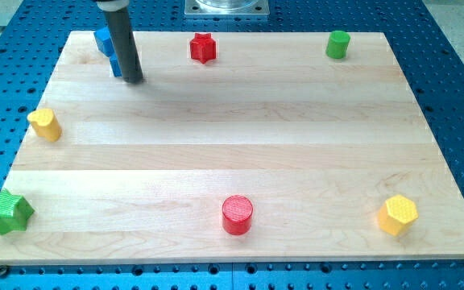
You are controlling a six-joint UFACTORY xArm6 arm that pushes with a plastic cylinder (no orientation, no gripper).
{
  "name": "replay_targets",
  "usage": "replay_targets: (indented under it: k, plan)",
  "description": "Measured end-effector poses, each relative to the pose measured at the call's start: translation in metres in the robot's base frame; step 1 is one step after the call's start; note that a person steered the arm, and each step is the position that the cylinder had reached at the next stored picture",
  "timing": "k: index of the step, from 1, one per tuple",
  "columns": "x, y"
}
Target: Push the triangle into cube
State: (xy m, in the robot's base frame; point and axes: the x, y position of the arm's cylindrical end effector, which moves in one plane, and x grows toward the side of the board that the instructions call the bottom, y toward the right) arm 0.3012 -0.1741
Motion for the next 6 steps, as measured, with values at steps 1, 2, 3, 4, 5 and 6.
replay_targets:
  k: [1, 2, 3, 4, 5, 6]
  plan:
    - [0.016, -0.020]
    - [0.045, -0.027]
    - [0.004, -0.054]
    - [-0.015, -0.054]
    - [0.010, -0.066]
    - [0.031, -0.040]
